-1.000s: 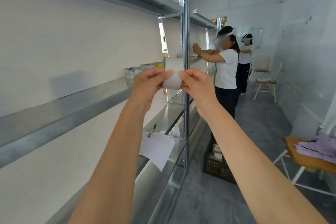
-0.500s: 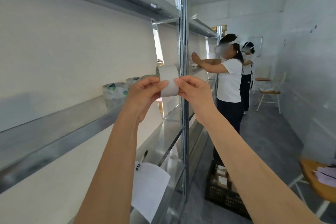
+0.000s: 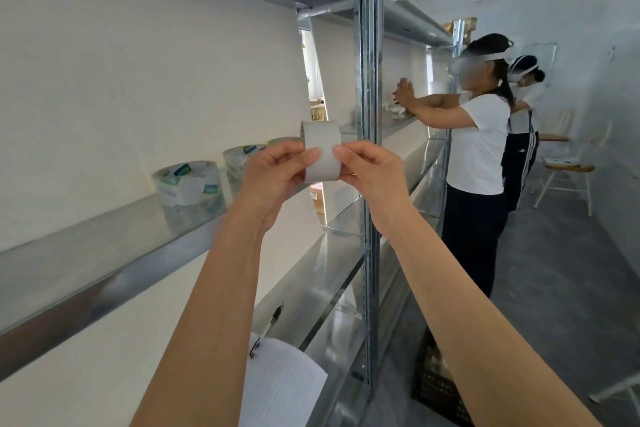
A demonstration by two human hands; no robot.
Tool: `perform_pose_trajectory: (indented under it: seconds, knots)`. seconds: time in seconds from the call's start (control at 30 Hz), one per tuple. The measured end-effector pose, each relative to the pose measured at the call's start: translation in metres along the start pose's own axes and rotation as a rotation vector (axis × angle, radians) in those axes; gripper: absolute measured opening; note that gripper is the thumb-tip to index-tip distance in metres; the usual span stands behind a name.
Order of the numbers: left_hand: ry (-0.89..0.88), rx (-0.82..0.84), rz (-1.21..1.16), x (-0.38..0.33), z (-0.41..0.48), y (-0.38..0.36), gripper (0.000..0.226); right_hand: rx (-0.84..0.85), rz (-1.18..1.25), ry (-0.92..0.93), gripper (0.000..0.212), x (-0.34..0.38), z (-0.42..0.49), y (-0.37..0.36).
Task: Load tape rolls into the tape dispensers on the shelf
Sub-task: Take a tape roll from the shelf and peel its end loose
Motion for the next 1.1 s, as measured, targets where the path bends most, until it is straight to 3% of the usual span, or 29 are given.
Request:
perform_pose_trajectory:
  seconds: [0.3, 0.6, 0.8, 1.1]
  knots:
    - [-0.126, -0.136, -0.01, 0.05, 0.103, -0.02, 0.004, 0.178, 0.044, 0.022, 0.001, -0.051, 0.134, 0.029]
    - [-0.21, -0.311, 0.064, 0.088, 0.187, -0.04, 0.01, 0.374, 0.088, -0.011, 0.014, -0.097, 0.254, 0.048]
    - [-0.247, -0.402, 0.114, 0.092, 0.208, -0.037, 0.011, 0.49, 0.144, -0.044, 0.003, -0.118, 0.288, 0.036]
    - [-0.283, -0.455, 0.177, 0.082, 0.231, -0.023, 0.004, 0.542, 0.216, -0.04, 0.01, -0.128, 0.315, 0.009]
Point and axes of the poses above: each hand's wrist, its own z-axis towards the middle knuckle, its own y-axis out of the back of the hand, x = y × z, the point moved 7 cm from there along z, towards the middle knuckle, and after that the axes turned 10 degrees about -z, right-handed, at the moved point
